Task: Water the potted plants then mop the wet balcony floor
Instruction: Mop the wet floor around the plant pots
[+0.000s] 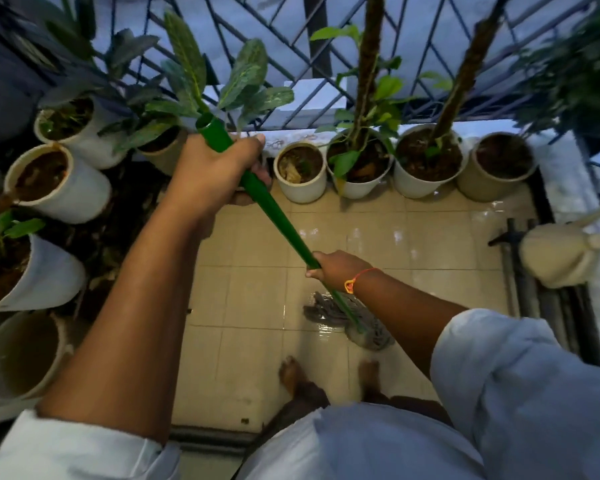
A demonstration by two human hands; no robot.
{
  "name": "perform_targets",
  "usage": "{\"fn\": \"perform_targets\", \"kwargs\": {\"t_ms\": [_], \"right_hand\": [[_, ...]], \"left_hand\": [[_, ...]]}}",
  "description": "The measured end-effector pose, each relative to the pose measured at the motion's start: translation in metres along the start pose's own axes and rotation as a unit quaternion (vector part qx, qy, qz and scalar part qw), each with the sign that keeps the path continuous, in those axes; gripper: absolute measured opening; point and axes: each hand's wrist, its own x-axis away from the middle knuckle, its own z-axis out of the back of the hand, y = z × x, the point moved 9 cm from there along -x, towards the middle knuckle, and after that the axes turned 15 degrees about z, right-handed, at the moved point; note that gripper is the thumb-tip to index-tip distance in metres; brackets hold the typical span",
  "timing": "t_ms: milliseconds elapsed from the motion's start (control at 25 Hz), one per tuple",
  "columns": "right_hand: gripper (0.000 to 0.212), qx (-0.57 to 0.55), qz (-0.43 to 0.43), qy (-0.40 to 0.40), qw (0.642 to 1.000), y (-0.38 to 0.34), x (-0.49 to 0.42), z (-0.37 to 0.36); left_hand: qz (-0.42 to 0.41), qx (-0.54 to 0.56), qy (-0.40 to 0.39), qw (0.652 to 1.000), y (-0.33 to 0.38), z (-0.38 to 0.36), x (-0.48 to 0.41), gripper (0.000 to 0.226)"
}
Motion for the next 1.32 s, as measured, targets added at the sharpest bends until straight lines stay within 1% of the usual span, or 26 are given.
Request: {"fn": "perform_targets", "kwargs": {"t_ms": [120, 240, 400, 560, 760, 960, 1160, 1320], "right_hand": [[0.041, -0.007, -0.030, 0.009, 0.999, 0.045, 0.043, 0.004], [0.039, 0.003, -0.057, 0.019, 0.998, 0.080, 0.082, 0.001], [0.036, 0.022, -0.075, 0.039, 0.996, 0.108, 0.112, -0.007], [0.035, 0.038, -0.106, 0.028, 0.993, 0.117, 0.115, -0.014], [0.031, 0.075, -0.143, -0.011, 0.987, 0.119, 0.113, -0.029], [0.038, 0.120, -0.156, -0.021, 0.980, 0.111, 0.095, -0.026], [0.029, 0.147, -0.171, 0.000, 0.974, 0.113, 0.060, 0.005], [0.023, 0.168, -0.150, 0.029, 0.974, 0.098, 0.008, 0.038]], "left_hand": [[0.000, 0.009, -0.027, 1.000, -0.004, -0.046, 0.003, 0.044], [0.000, 0.024, -0.052, 0.998, -0.018, -0.082, 0.011, 0.037], [-0.012, 0.032, -0.086, 0.996, -0.036, -0.111, 0.022, 0.035], [0.018, 0.053, -0.102, 0.993, -0.064, -0.110, 0.018, 0.033], [0.069, 0.093, -0.121, 0.986, -0.106, -0.102, 0.013, 0.040], [0.099, 0.125, -0.115, 0.981, -0.123, -0.086, -0.003, 0.035], [0.093, 0.133, -0.108, 0.981, -0.128, -0.073, -0.003, 0.049], [0.045, 0.111, -0.074, 0.990, -0.122, -0.044, -0.004, 0.047]]}}
